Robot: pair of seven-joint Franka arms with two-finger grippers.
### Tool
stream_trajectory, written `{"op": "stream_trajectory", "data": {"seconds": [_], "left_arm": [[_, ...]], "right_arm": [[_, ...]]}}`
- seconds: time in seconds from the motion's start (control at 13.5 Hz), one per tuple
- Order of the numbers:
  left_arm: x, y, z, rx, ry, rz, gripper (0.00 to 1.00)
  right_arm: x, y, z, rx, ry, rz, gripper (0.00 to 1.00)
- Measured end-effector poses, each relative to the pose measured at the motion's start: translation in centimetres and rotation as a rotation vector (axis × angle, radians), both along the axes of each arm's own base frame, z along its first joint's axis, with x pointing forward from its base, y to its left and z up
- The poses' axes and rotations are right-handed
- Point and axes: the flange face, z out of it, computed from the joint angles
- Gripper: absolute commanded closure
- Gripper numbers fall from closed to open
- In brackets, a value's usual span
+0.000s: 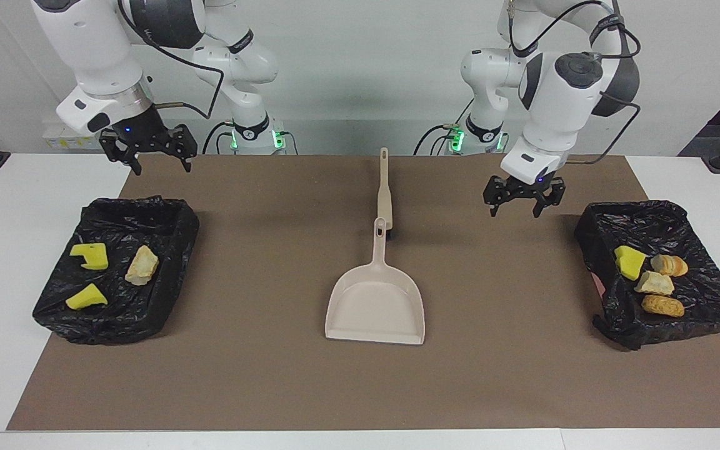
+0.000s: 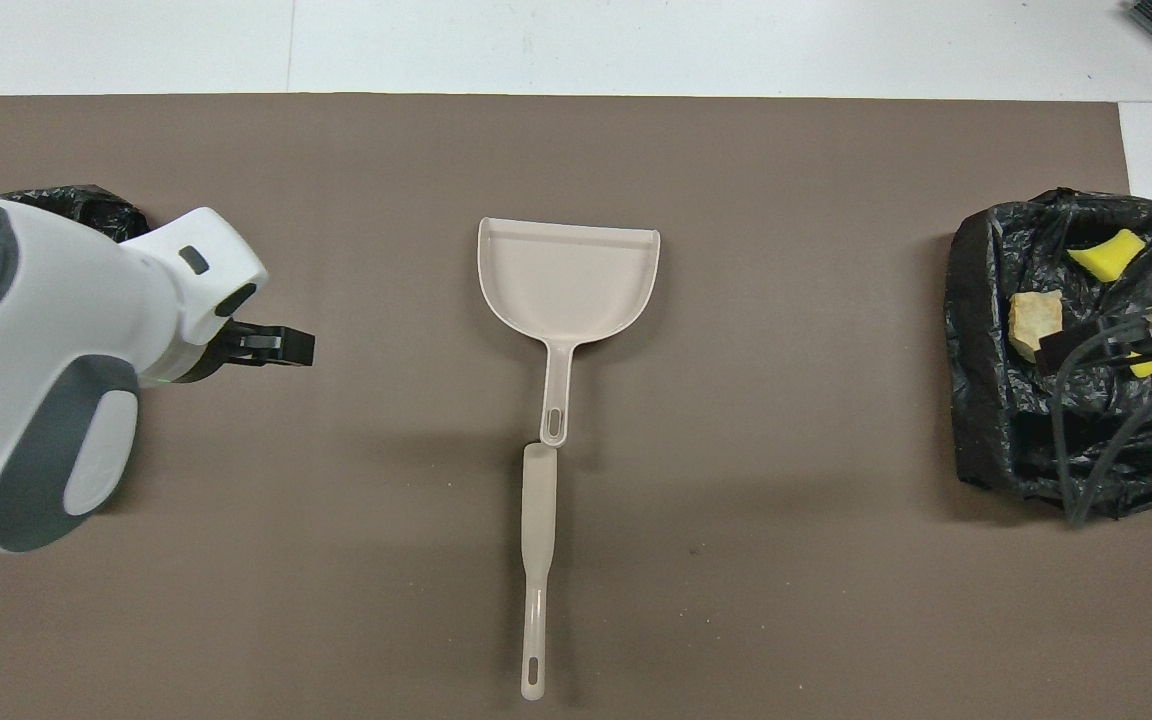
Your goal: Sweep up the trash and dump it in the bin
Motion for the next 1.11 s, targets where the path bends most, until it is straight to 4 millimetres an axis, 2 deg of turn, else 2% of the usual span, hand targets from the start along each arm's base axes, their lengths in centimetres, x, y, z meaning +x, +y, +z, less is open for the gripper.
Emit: {"op": "stream_trajectory", "data": {"seconds": [0.15, 0.22, 0.66, 0.81, 1.11], "left_arm": [[0.3, 3.2, 2.2, 0.007, 0.008, -0.010, 0.00], [0.5, 4.1, 2.9, 0.007, 0.006, -0.005, 0.00], [-0.1, 5.4, 10.5, 0.009, 0.008, 0.015, 0.00], [-0.3, 6.0, 11.6, 0.010, 0.011, 0.022, 0.00], [-0.2, 7.4, 11.8, 0.008, 0.012, 0.043, 0.00]], "right_arm": [[0.0, 0.0, 0.0, 0.000, 0.000, 0.000, 0.00], [0.0, 0.0, 0.0, 0.000, 0.000, 0.000, 0.00], [0.0, 0.0, 0.0, 0.000, 0.000, 0.000, 0.00], [0.0, 0.0, 0.0, 0.000, 0.000, 0.000, 0.00], [0.0, 0.0, 0.0, 0.000, 0.000, 0.000, 0.00]]}}
